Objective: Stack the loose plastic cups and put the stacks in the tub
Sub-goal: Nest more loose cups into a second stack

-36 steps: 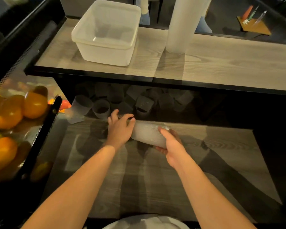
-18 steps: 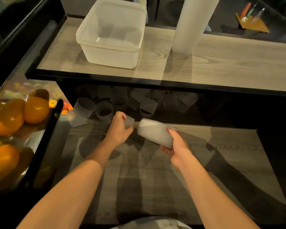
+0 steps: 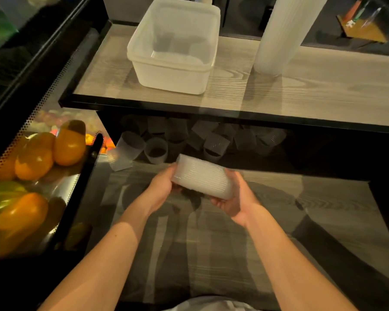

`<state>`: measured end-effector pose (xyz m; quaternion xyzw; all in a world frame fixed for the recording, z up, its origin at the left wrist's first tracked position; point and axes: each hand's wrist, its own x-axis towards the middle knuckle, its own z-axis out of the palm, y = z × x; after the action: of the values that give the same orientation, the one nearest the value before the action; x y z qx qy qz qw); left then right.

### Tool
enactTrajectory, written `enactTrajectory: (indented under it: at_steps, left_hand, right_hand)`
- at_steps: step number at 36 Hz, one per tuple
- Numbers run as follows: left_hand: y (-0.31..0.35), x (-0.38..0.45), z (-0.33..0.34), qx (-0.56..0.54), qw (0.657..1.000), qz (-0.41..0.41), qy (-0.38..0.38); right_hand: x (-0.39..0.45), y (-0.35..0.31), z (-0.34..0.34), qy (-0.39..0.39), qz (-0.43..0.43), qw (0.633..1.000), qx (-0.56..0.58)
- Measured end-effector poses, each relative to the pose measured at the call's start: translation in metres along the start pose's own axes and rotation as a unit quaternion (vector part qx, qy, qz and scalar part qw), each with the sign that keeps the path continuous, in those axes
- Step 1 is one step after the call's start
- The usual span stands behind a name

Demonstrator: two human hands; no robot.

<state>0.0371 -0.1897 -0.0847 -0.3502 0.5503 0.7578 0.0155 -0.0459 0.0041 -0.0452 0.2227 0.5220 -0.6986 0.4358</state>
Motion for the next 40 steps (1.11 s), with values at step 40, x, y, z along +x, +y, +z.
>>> enactTrajectory:
  at_steps: [40]
  left_hand:
    - [-0.007, -0.017, -0.042, 0.207, 0.963, 0.171, -0.012]
  right_hand:
    - [0.019, 0.009, 0.01, 0.103, -0.049, 0.99, -0.085]
